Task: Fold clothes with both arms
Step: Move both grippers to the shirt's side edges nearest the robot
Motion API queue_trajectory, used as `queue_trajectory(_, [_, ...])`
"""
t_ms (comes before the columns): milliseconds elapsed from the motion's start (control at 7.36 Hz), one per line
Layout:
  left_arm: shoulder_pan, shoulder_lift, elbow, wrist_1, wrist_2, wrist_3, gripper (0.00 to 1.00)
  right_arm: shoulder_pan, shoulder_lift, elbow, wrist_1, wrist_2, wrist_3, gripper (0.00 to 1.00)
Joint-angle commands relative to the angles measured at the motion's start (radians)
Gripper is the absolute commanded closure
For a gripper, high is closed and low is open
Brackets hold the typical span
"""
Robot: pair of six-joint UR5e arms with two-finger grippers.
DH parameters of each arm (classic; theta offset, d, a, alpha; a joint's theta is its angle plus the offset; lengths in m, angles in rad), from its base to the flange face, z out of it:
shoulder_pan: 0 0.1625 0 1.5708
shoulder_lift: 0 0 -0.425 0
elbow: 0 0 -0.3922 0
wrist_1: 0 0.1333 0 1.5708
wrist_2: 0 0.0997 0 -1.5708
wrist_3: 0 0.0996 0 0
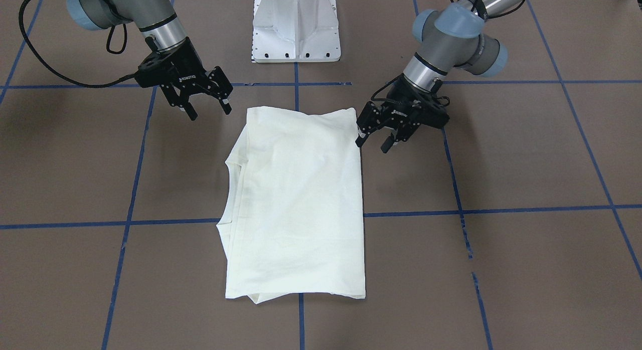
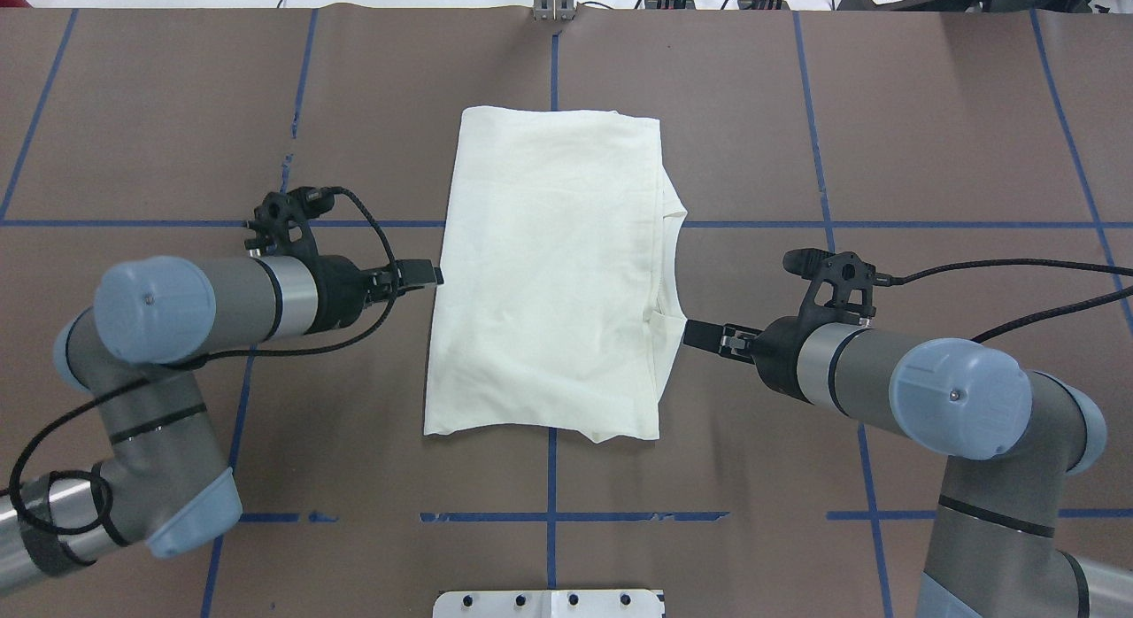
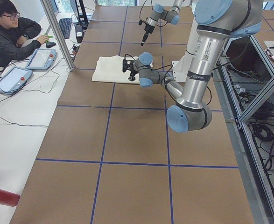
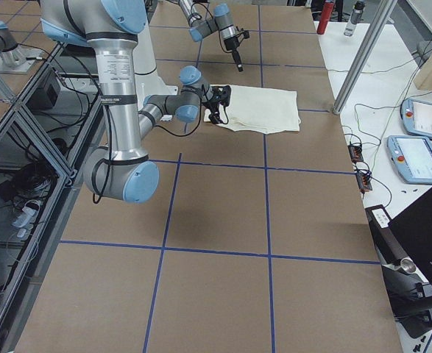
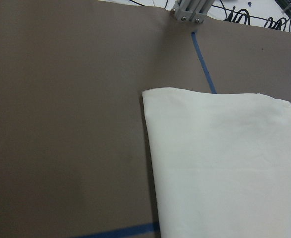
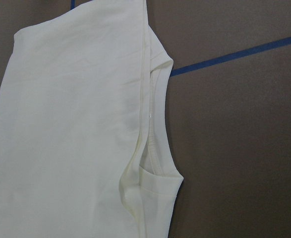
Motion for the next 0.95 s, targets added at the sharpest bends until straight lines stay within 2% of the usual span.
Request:
queue_trajectory(0, [0.116,0.039,-0.016,0.0,0.102,-0.18,0.26,0.001,-0.002,0.003,0.005,-0.001,0.005,0.0])
queue_trajectory(272, [0.193,0.043,-0.002,0.001,0.16,-0.208,0.3,0.002,-0.001,0.003,0.005,-0.001,0.005,0.0])
queue_trajectory(815, [0.215,0.056,-0.004,0.033,0.159,-0.188,0.31,0.004,-0.001,0.003,0.005,-0.002,0.007,0.0])
